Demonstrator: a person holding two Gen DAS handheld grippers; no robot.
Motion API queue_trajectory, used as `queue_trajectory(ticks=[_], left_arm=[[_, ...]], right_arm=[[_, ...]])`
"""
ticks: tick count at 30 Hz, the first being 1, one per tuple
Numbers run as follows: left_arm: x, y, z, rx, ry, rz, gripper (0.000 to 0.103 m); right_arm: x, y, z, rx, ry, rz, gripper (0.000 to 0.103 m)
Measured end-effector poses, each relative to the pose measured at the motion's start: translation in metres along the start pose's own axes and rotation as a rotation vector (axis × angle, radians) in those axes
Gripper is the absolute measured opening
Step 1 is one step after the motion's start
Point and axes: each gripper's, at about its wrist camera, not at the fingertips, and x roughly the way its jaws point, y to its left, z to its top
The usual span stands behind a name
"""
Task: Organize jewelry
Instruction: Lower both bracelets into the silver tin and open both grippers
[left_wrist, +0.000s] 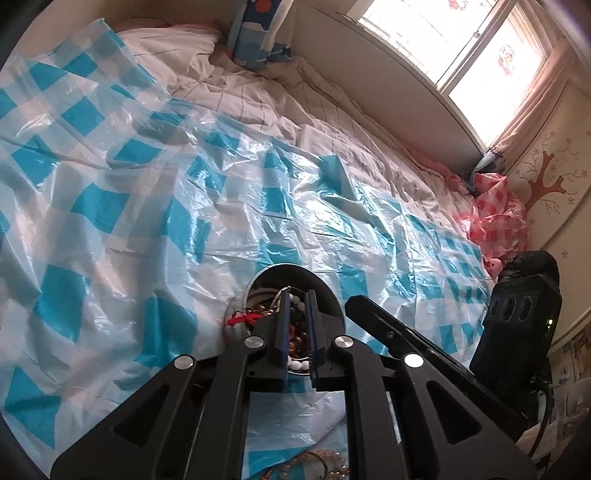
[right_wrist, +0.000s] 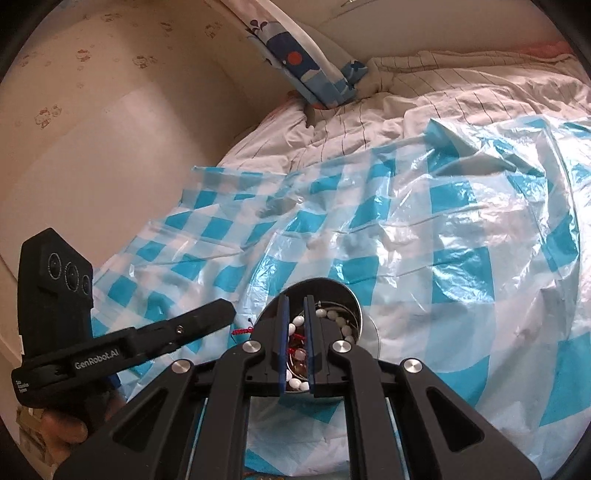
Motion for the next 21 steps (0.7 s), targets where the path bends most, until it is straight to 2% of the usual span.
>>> queue_trajectory(ticks=[8, 10, 13, 17, 21], left_arm=[[-0.002, 0.002, 0.001, 0.023, -0.007, 0.053, 0.015], [-0.004, 0.003, 0.002, 0.031, -0.016, 0.085, 0.019], [-0.008, 0.015, 0.005, -0.006, -0.03, 0.118, 0.026], [-0.012, 0.035, 0.007, -0.066, -0.03, 0.147, 0.027], [-0.014, 0.037, 0.006, -0.061, -0.029, 0.159, 0.031]], right_arm=[[-0.001, 0.006, 0.0, -0.029, -0.005, -0.017, 0.018], [0.001, 0.007, -0.001, -0.036, -0.001, -0.026, 0.019], [0.003, 0.009, -0.002, -0.05, 0.006, -0.041, 0.02], [0.005, 0.01, -0.004, -0.064, 0.013, -0.05, 0.021], [0.005, 0.011, -0.004, -0.081, 0.016, -0.068, 0.026]])
